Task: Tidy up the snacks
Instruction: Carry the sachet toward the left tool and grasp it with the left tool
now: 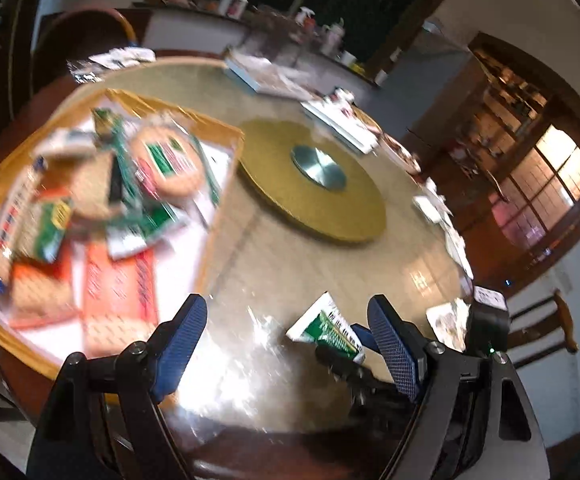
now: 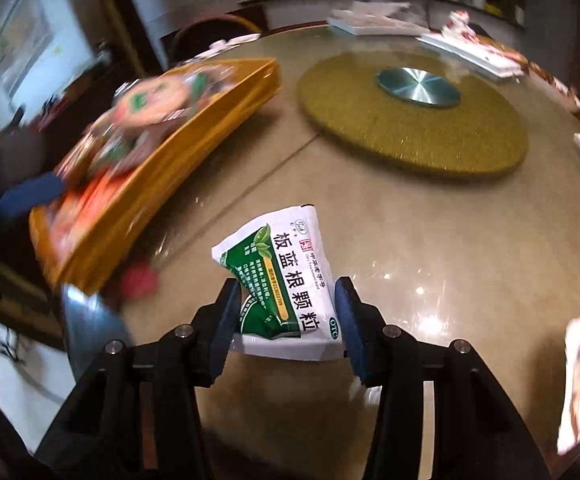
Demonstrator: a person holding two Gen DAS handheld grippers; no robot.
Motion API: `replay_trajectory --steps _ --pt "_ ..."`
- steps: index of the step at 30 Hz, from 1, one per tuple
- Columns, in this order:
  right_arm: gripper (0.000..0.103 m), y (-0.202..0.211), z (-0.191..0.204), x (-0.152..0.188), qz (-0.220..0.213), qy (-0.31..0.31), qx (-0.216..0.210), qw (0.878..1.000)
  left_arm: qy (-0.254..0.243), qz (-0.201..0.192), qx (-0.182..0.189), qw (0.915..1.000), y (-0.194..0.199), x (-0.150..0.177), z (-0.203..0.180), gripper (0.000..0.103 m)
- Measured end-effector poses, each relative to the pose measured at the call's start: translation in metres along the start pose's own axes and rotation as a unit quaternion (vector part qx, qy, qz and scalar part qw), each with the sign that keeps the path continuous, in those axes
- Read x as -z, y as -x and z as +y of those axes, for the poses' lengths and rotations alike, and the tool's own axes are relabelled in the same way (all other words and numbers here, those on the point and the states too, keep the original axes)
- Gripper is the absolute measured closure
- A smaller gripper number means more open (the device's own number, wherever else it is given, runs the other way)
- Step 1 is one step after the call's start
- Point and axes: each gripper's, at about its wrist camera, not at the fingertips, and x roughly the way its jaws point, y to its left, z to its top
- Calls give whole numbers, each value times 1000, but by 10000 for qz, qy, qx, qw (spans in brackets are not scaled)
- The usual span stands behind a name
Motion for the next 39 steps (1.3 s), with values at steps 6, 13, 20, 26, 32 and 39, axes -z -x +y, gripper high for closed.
replay_trajectory --steps 6,13,20,26,32,39 --pt "53 15 3 27 -201 176 -77 9996 -211 411 395 9981 -15 23 -21 21" --pt "57 27 -16 46 -420 -447 -1178 9911 -332 818 607 9942 -35 51 -27 25" --pt "61 29 -16 55 -525 -546 -1551 9850 65 1142 817 9901 -53 57 -16 54" --pt "41 41 -11 58 -388 -530 -1296 9894 138 1093 770 9909 -50 61 -11 71" --pt "32 47 11 68 -229 -118 -629 9977 157 1082 840 9904 -51 60 -9 68" --pt "44 42 22 71 -390 291 -117 9987 314 1234 1350 9826 -54 60 -12 37"
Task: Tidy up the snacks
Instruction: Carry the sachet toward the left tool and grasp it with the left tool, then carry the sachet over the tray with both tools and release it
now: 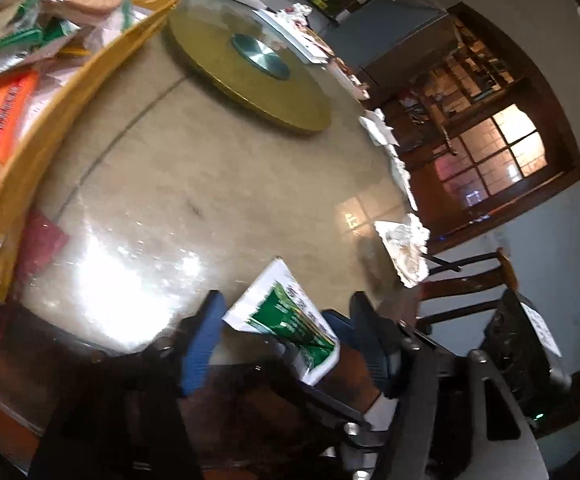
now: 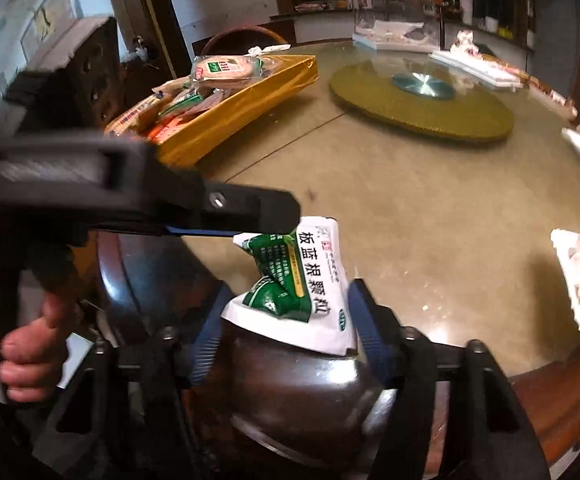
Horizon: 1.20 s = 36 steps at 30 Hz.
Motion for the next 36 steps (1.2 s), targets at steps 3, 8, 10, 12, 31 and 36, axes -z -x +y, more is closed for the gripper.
replay_trajectory --steps 3,8,10,12,31,36 --pt "46 1 -2 2 -58 91 -35 9999 -231 -38 -128 9996 -3 3 -7 39" --pt "50 5 -18 4 -227 -348 -395 9984 -418 -7 -179 9990 -8 4 -14 39" --pt "53 6 -24 5 -264 -491 -527 9971 -431 21 -161 9989 -8 2 -13 39" --pt "56 5 -27 5 -272 -566 -585 9963 -318 17 -152 9994 -6 0 -9 39" --pt "61 7 -23 6 -473 -724 -757 9934 -418 -87 -285 9987 -15 2 -16 77" --pt "62 7 -9 -8 -598 -559 -772 9936 -310 -320 -234 9987 6 -5 -10 78"
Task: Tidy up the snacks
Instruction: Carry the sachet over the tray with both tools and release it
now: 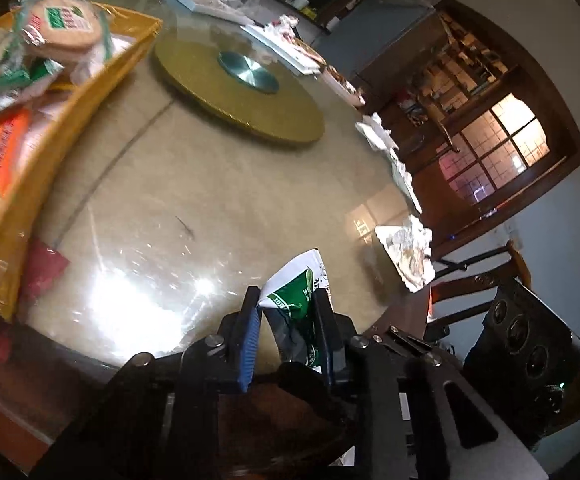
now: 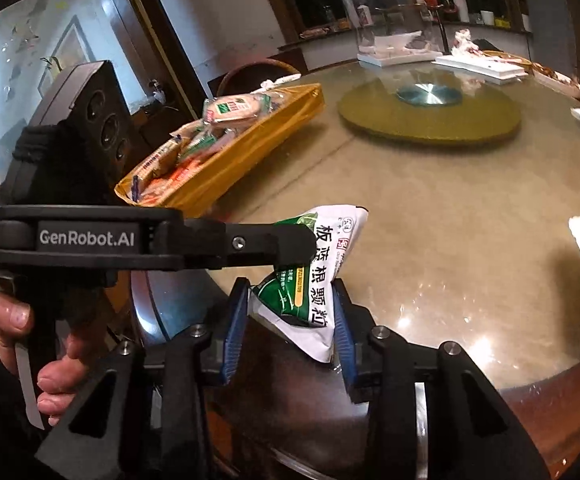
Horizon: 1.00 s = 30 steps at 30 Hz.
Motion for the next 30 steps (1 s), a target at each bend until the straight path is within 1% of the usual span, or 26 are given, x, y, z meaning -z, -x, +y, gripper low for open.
replay_trajectory --steps 4,10,12,19,23,27,30 --pt "62 -5 17 -17 -86 258 -106 9996 15 -316 -81 9995 24 -9 4 79" --pt "62 -23 51 -52 -123 713 -398 9966 113 -891 -357 9953 67 -24 20 79" --pt "62 -31 66 -65 -158 916 -493 9944 163 -1101 -450 9928 84 -31 29 79" --pt "62 -68 111 -103 -90 1273 -853 9881 346 -1672 -804 9820 129 -49 58 79" --pt "62 -95 131 -118 15 1366 -946 9861 461 -1826 -958 9774 141 -61 77 79" --pt "62 -122 142 -130 113 1364 -1015 9854 528 -1929 -1093 9737 147 -71 96 79" --pt "62 -138 143 -136 211 1317 -1016 9858 644 -1906 -1086 9735 147 -79 112 79"
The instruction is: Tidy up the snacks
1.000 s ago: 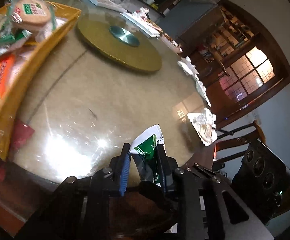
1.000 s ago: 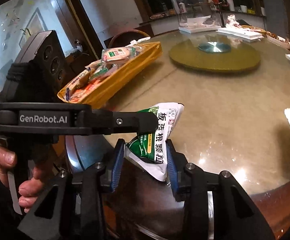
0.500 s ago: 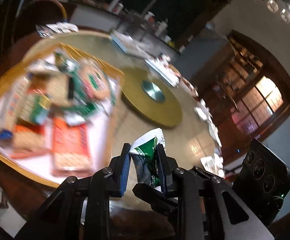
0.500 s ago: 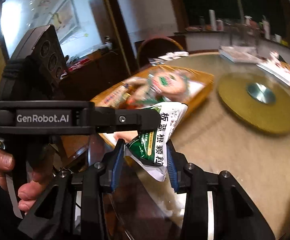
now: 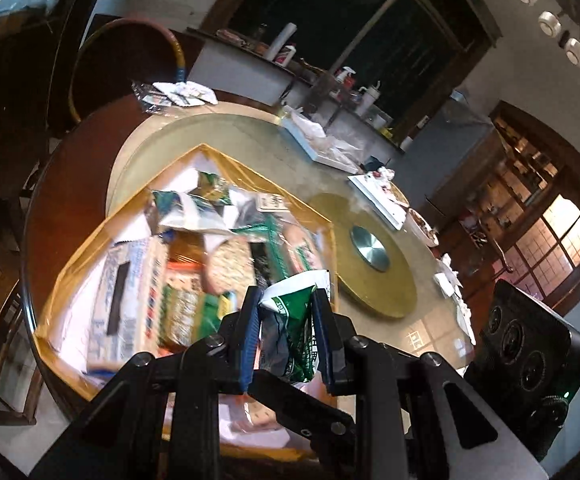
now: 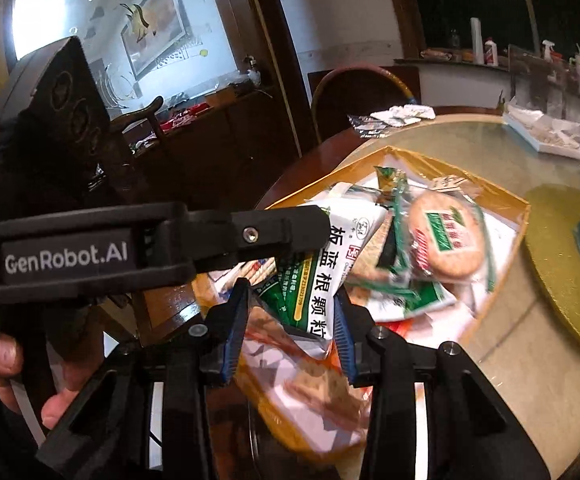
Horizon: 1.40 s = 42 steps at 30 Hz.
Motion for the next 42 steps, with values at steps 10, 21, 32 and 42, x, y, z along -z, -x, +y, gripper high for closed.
replay_trajectory --steps 10,21,32,42 --pt "59 -38 -22 -11 276 -416 14 9988 -42 143 -186 9997 -29 -12 18 77" --pt "32 -31 -21 -8 154 -645 247 9975 -73 -95 -507 9986 -16 -8 16 22" --pt "24 25 -27 21 -89 -1230 680 9900 -965 -596 -1766 9777 15 22 -38 19" --pt "24 51 -43 38 -64 -1666 794 9828 -1179 -1125 -2825 9453 47 52 -62 19"
